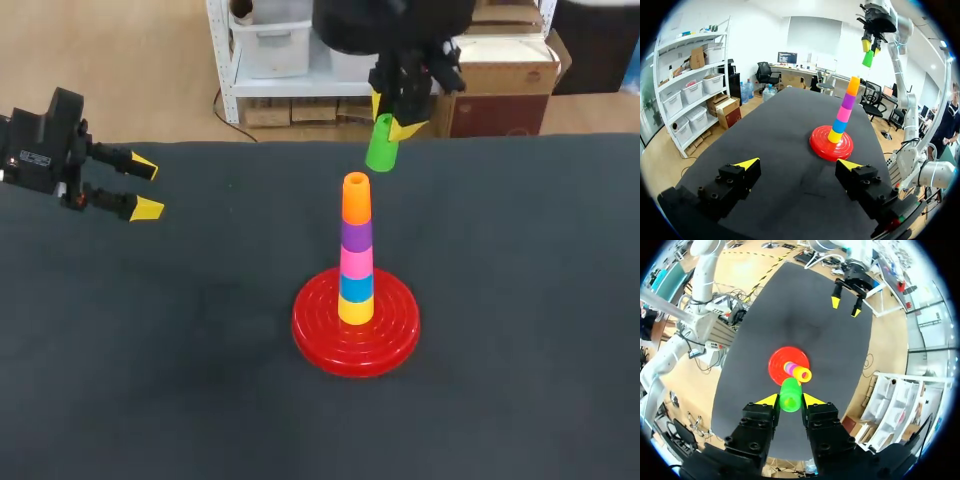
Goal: Pick up and stack the cylinders on the red base in this order: pink,purple,orange,green
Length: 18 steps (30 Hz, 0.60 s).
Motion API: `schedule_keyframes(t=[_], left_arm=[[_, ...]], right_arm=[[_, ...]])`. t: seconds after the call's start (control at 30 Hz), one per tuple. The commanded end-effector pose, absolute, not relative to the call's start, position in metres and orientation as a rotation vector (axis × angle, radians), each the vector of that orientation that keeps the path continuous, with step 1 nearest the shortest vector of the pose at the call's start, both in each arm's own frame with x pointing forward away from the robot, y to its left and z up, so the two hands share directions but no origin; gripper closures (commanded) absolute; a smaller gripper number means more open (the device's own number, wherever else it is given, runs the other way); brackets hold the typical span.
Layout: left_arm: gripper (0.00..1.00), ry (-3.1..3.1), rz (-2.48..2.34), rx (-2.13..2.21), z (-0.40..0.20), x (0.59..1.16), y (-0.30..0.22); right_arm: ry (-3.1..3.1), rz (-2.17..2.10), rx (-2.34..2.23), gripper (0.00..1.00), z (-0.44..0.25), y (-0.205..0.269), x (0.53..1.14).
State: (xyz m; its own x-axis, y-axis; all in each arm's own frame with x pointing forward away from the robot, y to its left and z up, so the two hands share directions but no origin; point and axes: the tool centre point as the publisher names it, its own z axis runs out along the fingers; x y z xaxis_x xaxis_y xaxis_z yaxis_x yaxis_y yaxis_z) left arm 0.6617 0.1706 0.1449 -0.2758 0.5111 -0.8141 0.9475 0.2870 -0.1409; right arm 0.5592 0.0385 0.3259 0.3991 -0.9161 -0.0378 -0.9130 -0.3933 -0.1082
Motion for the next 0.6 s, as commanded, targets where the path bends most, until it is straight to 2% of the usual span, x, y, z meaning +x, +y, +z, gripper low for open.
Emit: schedule_keyframes(t=[0.03, 0.6], left_arm=[[0.0, 1.897, -0.854, 1.308, 0.144, 0.662, 0.172], [0.0, 1.897, -0.854, 1.308, 0.144, 0.662, 0.172]], right_arm=[[1.695, -0.011, -2.611, 1.0, 0.326, 0.05, 0.565], [1.74, 0.021, -2.673, 1.0, 0.292, 0.057, 0.569]])
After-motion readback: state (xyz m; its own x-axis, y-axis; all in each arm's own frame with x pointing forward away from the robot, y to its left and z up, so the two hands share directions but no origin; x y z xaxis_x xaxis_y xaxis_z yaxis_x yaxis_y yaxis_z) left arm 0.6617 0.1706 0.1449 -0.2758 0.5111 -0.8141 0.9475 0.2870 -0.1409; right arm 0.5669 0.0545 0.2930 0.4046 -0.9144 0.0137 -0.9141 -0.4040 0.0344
